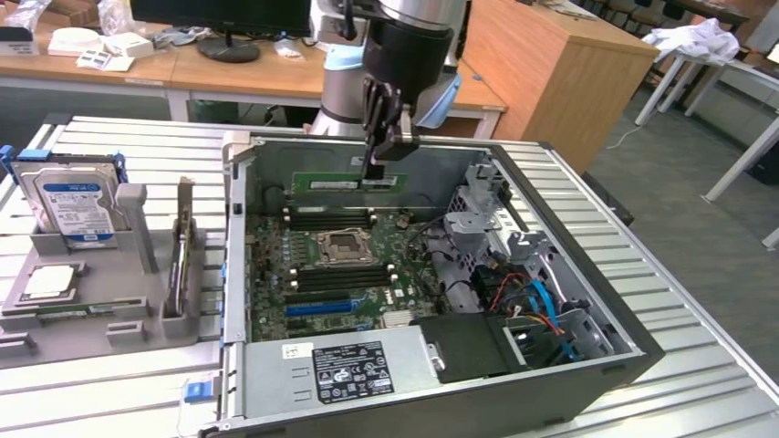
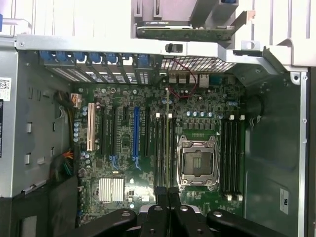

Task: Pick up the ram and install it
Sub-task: 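Pick up the ram and move it above insertion slot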

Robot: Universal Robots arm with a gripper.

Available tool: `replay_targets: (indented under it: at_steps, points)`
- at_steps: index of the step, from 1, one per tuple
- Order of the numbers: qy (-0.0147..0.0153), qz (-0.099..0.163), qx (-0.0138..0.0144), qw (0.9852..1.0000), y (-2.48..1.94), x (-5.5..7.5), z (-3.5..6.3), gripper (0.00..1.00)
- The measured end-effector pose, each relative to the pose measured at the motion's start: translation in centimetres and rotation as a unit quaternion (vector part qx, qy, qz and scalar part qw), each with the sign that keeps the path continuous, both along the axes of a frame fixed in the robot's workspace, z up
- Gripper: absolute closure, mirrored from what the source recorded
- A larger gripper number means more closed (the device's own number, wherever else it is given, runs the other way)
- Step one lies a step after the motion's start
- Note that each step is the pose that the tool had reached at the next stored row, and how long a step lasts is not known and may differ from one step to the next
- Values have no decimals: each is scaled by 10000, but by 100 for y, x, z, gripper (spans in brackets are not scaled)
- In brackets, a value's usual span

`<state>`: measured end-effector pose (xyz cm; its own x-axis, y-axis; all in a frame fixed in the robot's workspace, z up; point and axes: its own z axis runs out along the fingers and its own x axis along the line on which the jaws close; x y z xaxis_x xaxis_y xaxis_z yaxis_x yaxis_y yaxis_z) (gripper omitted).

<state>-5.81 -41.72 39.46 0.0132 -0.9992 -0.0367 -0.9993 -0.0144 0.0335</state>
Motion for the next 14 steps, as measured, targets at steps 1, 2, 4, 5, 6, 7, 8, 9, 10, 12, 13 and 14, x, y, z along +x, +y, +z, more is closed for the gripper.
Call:
replay_targets:
  at_steps: [1, 2, 4, 5, 6, 7, 8, 9, 10, 12, 13, 14]
  points:
    - [0, 0, 0, 10000, 0, 0, -17, 88]
    - [0, 0, -1, 10000, 0, 0, -34, 88]
    - [0, 0, -1, 10000, 0, 0, -70, 88]
    - [0, 0, 0, 10000, 0, 0, -88, 88]
    - [0, 0, 0, 10000, 0, 0, -107, 88]
    - [0, 0, 0, 10000, 0, 0, -122, 88]
    - [0, 0, 0, 10000, 0, 0, -136, 88]
    - [0, 0, 0, 10000, 0, 0, -149, 88]
    - [0, 0, -1, 10000, 0, 0, -158, 88]
    - [0, 0, -1, 10000, 0, 0, -159, 88]
    - [1, 0, -2, 10000, 0, 0, -159, 88]
    - [0, -1, -1, 10000, 0, 0, -159, 88]
